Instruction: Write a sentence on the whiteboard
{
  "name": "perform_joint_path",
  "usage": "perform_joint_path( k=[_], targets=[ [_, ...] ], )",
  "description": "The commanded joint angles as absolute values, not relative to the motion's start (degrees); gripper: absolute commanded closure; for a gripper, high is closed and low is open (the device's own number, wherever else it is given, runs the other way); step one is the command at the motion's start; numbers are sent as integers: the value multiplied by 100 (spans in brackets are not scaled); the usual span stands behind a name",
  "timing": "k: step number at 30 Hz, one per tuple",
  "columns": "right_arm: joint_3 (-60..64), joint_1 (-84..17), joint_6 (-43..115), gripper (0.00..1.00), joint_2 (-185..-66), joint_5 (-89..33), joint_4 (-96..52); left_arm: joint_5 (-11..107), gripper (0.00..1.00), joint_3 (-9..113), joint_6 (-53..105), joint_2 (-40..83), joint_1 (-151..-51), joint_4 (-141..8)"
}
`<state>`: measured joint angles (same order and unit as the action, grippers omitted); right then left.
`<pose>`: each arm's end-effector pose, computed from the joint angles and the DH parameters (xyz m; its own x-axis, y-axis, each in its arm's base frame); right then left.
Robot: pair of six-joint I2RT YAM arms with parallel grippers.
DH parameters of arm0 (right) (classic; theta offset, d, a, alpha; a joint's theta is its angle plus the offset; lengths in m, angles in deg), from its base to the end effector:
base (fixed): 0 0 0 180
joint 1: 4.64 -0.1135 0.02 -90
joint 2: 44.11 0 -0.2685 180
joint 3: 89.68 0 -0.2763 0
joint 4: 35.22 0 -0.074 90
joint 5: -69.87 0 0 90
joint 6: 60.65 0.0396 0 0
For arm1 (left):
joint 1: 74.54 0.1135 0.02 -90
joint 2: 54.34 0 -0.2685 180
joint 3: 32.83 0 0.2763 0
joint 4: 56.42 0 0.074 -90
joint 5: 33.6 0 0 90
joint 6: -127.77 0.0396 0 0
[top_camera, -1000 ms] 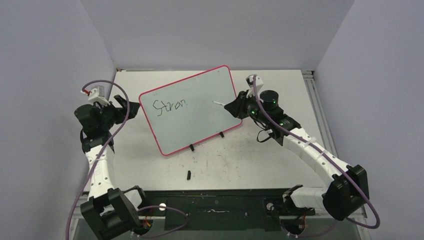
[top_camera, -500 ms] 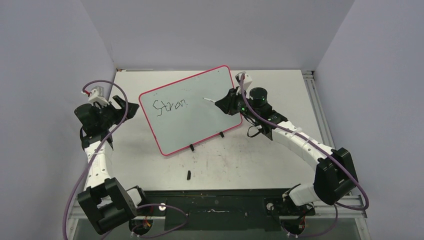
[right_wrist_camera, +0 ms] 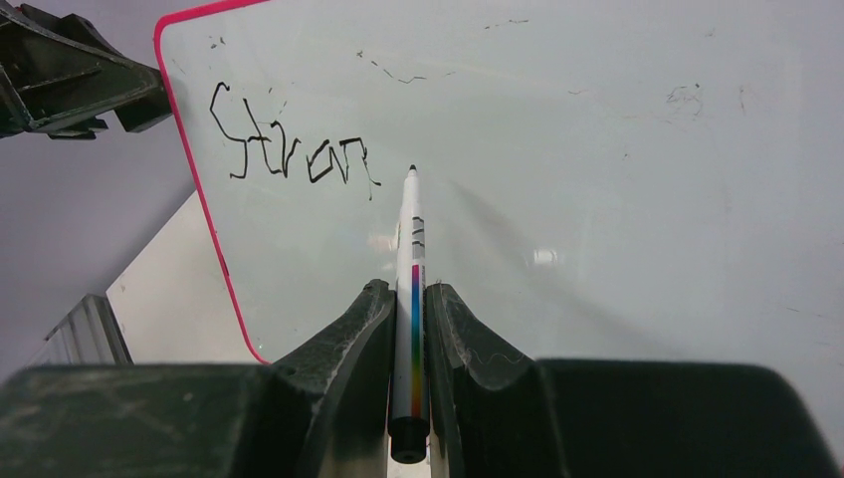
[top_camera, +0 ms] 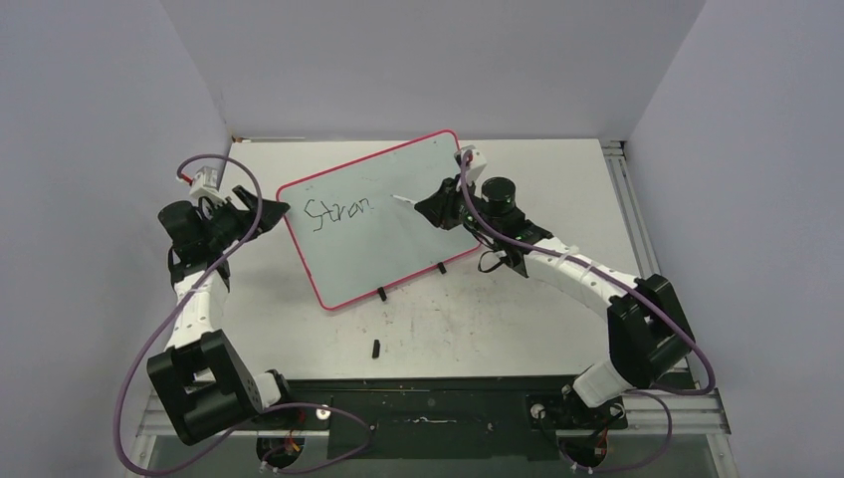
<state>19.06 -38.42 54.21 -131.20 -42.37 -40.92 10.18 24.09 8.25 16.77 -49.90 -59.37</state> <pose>0.3084 0.2244 0.2868 -0.4792 0.1476 -0.8652 -0.6865 0.5512 0.4742 0.2826 0.0982 0.2699 -0.4000 -0.5585 -0.7267 0.1627 0.7370 -0.6560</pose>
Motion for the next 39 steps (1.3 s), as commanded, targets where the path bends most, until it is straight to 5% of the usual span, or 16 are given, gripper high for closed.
perform_joint_path(
  k=[1, 25, 39],
  targets=[
    [1710, -3915, 5448, 95, -13234, -4161, -4724, 898, 29, 2510, 823, 1791, -5072, -5718],
    [1698, -3998, 5226, 95, -13153, -4286, -4616, 657, 57, 2550, 855, 2088, -5459, -5653],
    [1758, -4266, 5114, 95, -13116, -3268, -4599, 603, 75, 2567, 890, 2144, -5493, -5689]
  ],
)
